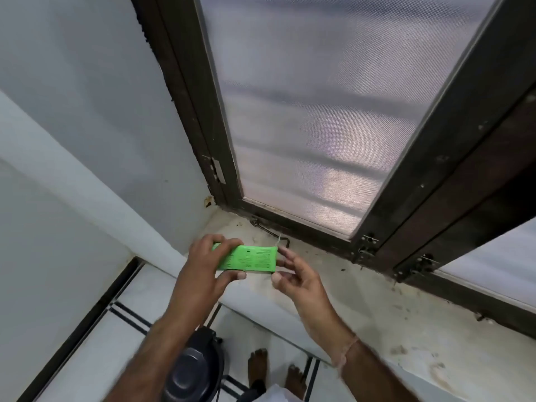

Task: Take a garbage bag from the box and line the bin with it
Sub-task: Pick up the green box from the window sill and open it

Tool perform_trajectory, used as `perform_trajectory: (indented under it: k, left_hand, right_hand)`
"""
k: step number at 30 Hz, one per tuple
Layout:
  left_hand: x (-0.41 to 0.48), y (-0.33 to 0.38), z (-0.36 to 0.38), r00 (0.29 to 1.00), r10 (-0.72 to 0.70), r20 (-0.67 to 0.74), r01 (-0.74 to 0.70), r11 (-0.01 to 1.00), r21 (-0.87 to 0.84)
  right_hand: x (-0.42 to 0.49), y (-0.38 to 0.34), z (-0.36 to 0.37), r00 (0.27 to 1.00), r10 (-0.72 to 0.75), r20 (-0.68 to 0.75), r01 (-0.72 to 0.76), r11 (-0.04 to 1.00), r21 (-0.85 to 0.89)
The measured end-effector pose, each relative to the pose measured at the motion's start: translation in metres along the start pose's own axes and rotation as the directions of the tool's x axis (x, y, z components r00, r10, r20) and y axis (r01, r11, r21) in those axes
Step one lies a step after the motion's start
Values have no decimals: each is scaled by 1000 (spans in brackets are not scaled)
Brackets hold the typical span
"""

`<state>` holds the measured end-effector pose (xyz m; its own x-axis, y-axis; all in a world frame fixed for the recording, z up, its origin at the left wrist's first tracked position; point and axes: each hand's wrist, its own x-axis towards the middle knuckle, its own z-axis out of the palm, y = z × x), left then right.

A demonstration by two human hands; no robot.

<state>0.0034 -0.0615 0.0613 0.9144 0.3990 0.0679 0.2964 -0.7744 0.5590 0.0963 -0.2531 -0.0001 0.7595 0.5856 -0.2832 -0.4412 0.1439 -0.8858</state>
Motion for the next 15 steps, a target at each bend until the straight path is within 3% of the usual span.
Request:
perform_trajectory:
  k: [4, 7, 12, 15]
  left_hand:
    - [27, 30, -27, 981, 161, 113, -191, 916, 352]
    - [39, 42, -40, 973, 150, 174, -213, 870, 444]
    - [35, 31, -44, 982, 152, 109, -180, 926, 332]
    - [40, -1, -28, 993, 42, 110, -62, 981, 186]
  right_hand:
    - [5, 1, -3, 986, 110, 127, -145, 939, 312]
    - [12, -2, -3, 976, 182, 118, -214, 892, 398]
    - [16, -7, -7, 980, 199, 26, -196, 919, 342]
    - [11, -6, -21, 983, 157, -100, -125, 956, 265]
